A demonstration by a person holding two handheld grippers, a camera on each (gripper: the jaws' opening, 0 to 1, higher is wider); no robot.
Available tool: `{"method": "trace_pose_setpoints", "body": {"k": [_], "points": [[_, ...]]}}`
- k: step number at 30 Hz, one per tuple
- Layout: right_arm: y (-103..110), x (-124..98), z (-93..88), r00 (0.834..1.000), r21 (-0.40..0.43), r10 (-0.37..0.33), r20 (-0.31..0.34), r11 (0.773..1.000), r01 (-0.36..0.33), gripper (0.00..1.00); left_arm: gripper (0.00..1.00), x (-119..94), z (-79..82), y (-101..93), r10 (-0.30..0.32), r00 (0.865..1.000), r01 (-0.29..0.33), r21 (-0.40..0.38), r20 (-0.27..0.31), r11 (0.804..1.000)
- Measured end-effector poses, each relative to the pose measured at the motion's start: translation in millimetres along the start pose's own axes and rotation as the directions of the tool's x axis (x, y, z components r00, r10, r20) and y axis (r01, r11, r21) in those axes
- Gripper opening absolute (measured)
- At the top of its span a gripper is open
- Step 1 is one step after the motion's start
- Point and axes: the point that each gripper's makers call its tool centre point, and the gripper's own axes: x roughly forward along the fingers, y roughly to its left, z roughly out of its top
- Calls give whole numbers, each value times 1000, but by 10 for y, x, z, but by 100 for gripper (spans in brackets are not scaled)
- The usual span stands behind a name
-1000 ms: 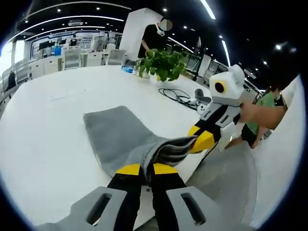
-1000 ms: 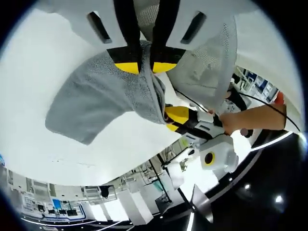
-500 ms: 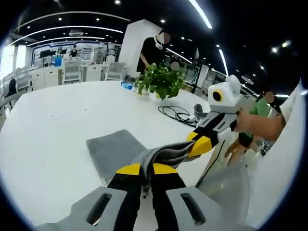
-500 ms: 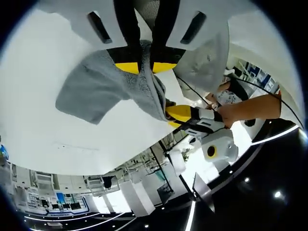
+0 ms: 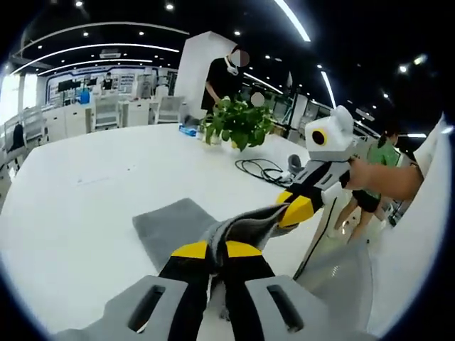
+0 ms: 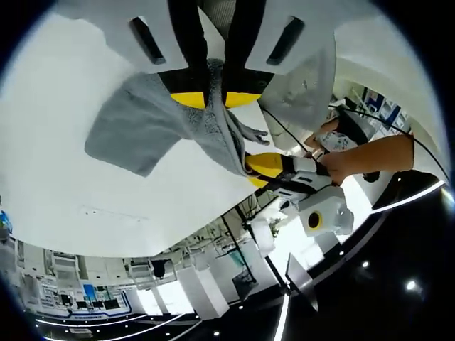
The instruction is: Fold the towel on the table until its edges align and the towel forms a compact rectangular stack.
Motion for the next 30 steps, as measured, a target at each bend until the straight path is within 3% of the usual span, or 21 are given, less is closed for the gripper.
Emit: {"method": "trace_pose_setpoints", "body": {"k": [4,8,11,16,22,24,26,29,30], "points": [[-88,13,63,1000,14,-19,0,1000,19,4,7,42,38,78,20,1000,-21,49,9,999],[-241,48,102,998,58,-62,-9,996,62,4,10,101,130,114,30,999,-36,163,41,986],[-309,68,132,997,81,-79,-16,994,80,4,15,150,118,86,0,1000,-4,138,26,990],[-421,134,162,994,55,-102,-30,993,103,4,20,237,48,46,-28,1000,27,167,2,986],[-573,201,237,993,114,-112,-31,987,115,4,25,289,-52,49,-49,998,53,168,-29,984],[-601,216,257,994,122,-107,-28,987,109,4,27,320,-133,65,-46,997,57,179,-66,982],[-598,222,260,995,118,-94,-30,988,96,4,25,352,-228,106,-29,994,53,219,-110,974],[-556,199,228,996,125,-85,-35,988,89,4,16,363,-332,268,59,986,-19,251,-155,968],[-520,187,201,996,124,-75,-38,989,80,4,14,377,-338,267,52,987,-13,250,-151,968]]}}
